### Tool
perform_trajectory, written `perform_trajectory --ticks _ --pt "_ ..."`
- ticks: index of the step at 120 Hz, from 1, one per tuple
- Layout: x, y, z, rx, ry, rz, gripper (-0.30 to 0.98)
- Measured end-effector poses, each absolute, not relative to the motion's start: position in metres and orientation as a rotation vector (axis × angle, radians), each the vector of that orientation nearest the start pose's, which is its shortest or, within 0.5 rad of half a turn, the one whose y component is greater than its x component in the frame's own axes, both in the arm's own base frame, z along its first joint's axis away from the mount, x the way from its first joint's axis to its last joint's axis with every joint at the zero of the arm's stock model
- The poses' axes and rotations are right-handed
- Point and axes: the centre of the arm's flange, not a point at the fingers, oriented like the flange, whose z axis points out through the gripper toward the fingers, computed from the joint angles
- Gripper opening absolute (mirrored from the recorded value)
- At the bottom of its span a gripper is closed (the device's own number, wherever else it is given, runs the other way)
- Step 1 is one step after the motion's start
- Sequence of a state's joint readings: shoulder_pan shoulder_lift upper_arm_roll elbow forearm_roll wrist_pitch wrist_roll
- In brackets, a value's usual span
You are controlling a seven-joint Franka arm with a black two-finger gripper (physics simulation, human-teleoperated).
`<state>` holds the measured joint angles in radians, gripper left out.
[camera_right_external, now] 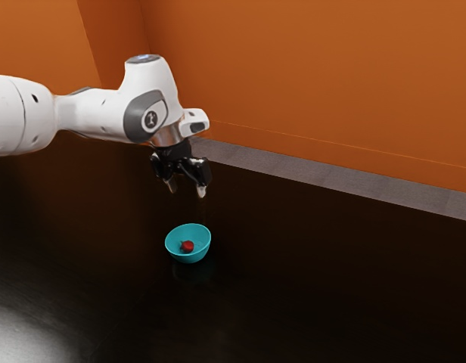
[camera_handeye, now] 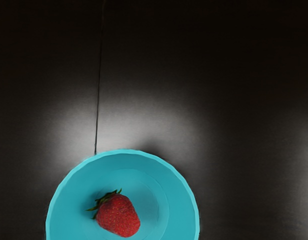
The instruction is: Take strawberry from the bowl
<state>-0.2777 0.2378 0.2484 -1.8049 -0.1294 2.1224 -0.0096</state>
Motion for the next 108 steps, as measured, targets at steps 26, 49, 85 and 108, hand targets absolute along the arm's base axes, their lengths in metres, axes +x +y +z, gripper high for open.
perform_trajectory --ticks 26,49,85,108 --pt "0.629 -0.029 0.415 -3.161 -0.031 -0.095 0.65" --pt "0.632 -0.031 0.366 -3.141 -0.028 0.026 0.66" --pt "0.634 -0.028 0.298 -3.167 -0.118 0.094 0.49" --pt "0.624 -0.026 0.275 -3.182 -0.172 0.104 0.45"
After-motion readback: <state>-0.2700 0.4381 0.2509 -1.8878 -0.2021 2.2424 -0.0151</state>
